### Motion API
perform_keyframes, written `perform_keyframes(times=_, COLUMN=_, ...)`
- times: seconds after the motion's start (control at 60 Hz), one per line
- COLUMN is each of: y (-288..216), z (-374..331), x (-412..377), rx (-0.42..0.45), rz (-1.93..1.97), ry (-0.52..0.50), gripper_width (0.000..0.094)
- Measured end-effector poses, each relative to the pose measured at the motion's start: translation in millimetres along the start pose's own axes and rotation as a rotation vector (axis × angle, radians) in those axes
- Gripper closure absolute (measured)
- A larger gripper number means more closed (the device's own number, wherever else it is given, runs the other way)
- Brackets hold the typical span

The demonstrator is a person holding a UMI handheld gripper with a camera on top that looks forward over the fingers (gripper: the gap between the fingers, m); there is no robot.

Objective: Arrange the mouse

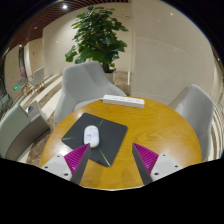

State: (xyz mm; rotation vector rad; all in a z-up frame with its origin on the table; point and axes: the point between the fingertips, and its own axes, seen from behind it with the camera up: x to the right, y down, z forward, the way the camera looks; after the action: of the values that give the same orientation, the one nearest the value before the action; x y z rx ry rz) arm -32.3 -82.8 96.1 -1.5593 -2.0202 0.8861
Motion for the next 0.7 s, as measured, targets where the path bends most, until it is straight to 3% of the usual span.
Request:
perform_keyframes(times=0.3, y=92.0, z=-163.4, x=99.3, rx=-0.057, rz=0.072, ry=0.13, gripper_width=0.007)
perform_keyframes(times=0.5, y=149.8, z=-224.7, x=137.3, rx=-0.081, rz=0.158, ry=0.199, gripper_width=0.0071)
perform_keyframes(times=0.7, y=175.5, z=-262.8, x=149.9, rx=-0.063, rz=0.182, ry=0.217, gripper_width=0.0071)
